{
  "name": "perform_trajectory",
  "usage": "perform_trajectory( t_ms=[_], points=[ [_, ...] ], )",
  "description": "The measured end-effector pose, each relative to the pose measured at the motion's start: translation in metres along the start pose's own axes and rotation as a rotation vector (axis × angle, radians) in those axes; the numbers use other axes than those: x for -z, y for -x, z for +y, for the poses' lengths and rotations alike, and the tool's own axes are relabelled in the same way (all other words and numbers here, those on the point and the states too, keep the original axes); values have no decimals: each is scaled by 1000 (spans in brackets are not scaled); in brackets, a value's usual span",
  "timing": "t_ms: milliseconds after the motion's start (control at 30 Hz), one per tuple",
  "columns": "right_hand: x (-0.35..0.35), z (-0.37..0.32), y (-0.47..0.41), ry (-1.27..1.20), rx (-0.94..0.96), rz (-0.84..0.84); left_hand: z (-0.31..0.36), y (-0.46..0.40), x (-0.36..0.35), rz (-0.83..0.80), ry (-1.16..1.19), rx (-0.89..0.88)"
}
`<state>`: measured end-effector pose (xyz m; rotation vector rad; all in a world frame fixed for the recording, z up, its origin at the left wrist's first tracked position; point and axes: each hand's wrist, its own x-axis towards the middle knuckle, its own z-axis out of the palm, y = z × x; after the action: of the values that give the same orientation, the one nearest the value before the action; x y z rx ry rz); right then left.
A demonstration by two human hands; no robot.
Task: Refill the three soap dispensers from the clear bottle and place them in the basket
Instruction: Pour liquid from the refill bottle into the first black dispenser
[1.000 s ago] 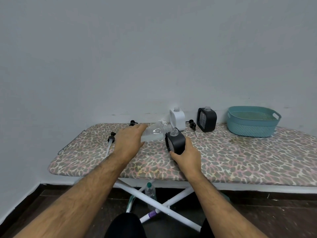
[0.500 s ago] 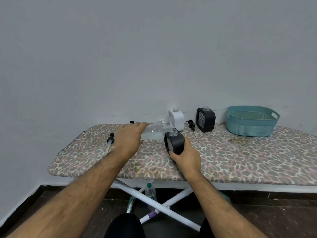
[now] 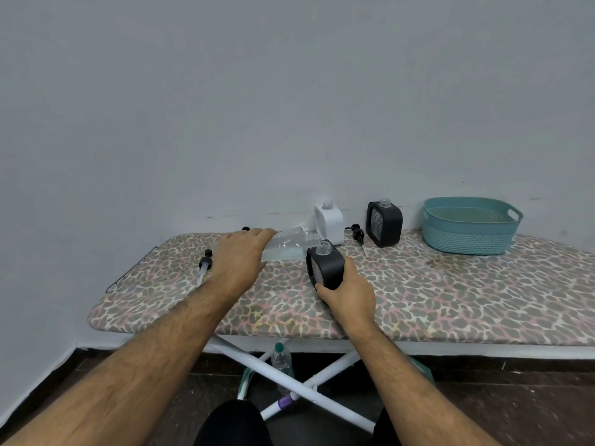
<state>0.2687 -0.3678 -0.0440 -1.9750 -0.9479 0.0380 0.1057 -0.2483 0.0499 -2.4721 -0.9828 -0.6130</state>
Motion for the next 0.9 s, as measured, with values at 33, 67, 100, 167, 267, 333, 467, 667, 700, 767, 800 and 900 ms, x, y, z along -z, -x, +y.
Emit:
perform_trajectory(
  t_ms=[33, 67, 100, 167, 267, 333, 467, 667, 700, 767, 800, 900],
  points=[
    [0, 0, 0, -1, 0, 1, 0, 0, 0, 0, -2, 0],
    [0, 0, 0, 0, -1, 0, 0, 0, 0, 1, -4, -2],
    [0, 0, 0, 2, -3, -1, 0, 0, 0, 3, -4, -2],
    [0, 1, 0, 0, -6, 0, 0, 0, 0, 5, -3, -2],
    [0, 0, 0, 3, -3, -1, 0, -1, 0, 9, -9, -5],
    [0, 0, 0, 3, 0, 0, 0, -1, 1, 6, -12, -6],
    [0, 1, 0, -6, 4, 3, 0, -2, 1, -4, -15, -5],
    [0, 1, 0, 1, -2, -2, -1, -3, 1, -9, -22, -2],
    [0, 1, 0, 5, -2, -3, -1, -3, 1, -10, -22, -3],
    [0, 1, 0, 9, -2, -3, 0, -3, 1, -11, -20, -2],
    [0, 1, 0, 8, -2, -2, 0, -3, 1, -13, -21, -2],
    [-1, 1, 0, -4, -2, 0, 0, -3, 0, -12, -19, 0]
  ],
)
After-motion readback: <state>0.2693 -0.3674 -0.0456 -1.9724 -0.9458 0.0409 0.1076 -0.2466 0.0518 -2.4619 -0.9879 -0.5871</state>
